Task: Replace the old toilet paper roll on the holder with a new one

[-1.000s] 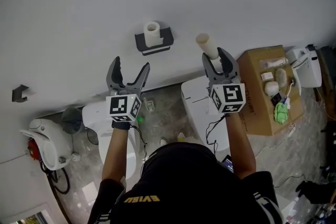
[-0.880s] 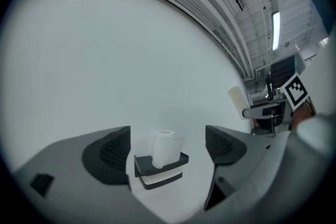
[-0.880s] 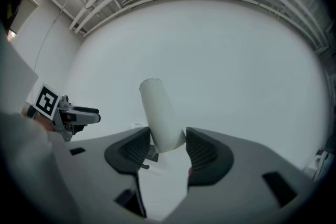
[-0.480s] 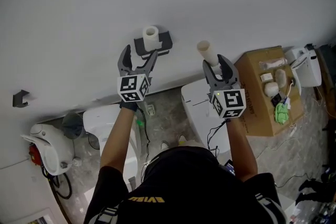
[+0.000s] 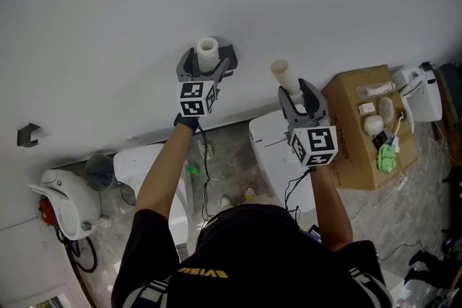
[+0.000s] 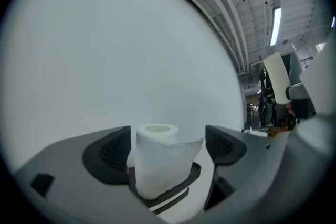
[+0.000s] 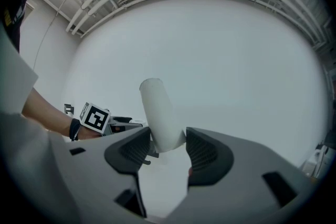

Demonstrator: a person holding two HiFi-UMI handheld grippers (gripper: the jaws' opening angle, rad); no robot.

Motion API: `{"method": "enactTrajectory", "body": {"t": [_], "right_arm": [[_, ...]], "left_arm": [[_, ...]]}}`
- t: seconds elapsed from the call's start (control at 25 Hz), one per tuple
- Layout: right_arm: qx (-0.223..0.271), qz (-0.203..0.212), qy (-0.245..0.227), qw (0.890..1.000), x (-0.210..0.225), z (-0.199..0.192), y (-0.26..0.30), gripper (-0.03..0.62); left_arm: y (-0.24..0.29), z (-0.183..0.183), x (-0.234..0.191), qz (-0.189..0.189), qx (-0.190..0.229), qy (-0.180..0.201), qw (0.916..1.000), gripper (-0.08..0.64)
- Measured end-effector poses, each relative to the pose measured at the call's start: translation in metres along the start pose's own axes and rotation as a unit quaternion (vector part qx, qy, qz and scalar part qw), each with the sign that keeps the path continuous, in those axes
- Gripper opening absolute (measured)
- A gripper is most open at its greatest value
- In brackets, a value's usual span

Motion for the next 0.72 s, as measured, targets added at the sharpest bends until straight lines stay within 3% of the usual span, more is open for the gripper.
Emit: {"method": "enactTrajectory", "body": {"t": [0.72], "right_arm": [[0.002,-0.005,-0.001,1.0,0.0,0.001,-0.009,0.213]], "left_arm": [[0.03,0.004,-0.009,0.014,-0.014,-0.003,0.9998,0.453]]}}
Point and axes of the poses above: the fingertips, and each gripper's own axes: y forward along the fingers, x to its right, z out of its top, the point moved 10 cm from there along -y, backward along the fingers, and after that the axes turned 6 degrees about -x, right-handed, at the moved point
